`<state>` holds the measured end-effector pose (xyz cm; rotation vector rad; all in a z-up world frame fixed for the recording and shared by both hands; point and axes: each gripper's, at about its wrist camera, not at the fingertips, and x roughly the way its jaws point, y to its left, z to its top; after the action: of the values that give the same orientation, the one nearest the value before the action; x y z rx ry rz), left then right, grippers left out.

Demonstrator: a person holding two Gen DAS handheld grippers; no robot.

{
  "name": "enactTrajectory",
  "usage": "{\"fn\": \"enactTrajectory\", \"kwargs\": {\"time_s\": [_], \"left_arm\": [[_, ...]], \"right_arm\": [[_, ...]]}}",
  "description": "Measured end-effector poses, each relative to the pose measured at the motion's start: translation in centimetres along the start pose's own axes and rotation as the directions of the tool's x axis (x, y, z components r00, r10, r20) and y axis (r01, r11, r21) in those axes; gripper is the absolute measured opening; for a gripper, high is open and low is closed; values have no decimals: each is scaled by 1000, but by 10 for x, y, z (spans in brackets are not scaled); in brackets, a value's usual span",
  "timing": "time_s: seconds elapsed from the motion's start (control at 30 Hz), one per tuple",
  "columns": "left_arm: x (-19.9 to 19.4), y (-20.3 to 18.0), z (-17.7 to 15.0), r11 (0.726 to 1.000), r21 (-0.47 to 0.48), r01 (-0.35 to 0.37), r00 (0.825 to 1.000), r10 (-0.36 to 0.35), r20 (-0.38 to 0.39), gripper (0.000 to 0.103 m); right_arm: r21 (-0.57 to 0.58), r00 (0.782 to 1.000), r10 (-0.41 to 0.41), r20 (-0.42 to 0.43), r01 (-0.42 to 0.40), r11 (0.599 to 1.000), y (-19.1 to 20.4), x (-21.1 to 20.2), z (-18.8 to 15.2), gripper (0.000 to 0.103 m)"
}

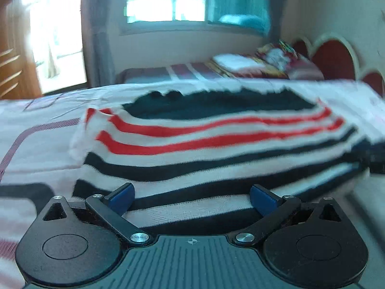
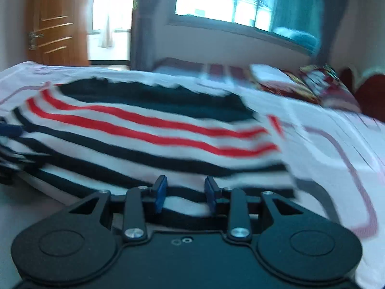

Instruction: Fold small clothes

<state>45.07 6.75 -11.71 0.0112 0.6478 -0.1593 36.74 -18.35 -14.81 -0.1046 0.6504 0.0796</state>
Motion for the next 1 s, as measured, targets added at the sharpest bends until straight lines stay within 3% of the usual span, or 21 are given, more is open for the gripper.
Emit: {"fn": "enactTrajectory", "kwargs": {"time_s": [0.07, 0.17, 0.3, 0.5, 0.63, 0.7, 0.83, 1.0], "left_arm": [[-2, -9, 2, 1000, -23, -6, 1000, 6, 11, 102], [0, -23, -2, 998, -9, -61, 998, 61, -9, 102], [-1, -9, -15, 990, 4, -141, 989, 141, -36, 102], [-14, 16, -19, 993, -7, -118, 992, 118, -35, 102], [-12, 17, -18, 993, -24, -118, 992, 117, -39, 102], [-11, 14, -18, 992, -21, -122, 992, 121, -44, 102], [-9, 16, -17, 993, -21, -117, 992, 115, -55, 102], [-8, 19, -16, 995, -13, -94, 993, 93, -66, 102]], "right_arm": [[7, 1000, 14, 17, -14, 1000, 11, -8, 5, 31], [-24, 995, 100, 28, -100, 995, 40, -12, 5, 30], [-131, 998, 60, 2, -59, 990, 59, -6, -12, 30], [-45, 1000, -21, -15, 20, 999, 1, -21, -23, 30], [75, 992, -114, 52, 110, 991, -40, -39, -16, 35], [137, 990, -142, -11, 142, 980, -61, -27, -14, 35], [187, 996, -79, -46, 86, 979, -79, -16, -18, 28], [143, 999, -11, -47, 17, 990, -78, -16, -19, 16]]}}
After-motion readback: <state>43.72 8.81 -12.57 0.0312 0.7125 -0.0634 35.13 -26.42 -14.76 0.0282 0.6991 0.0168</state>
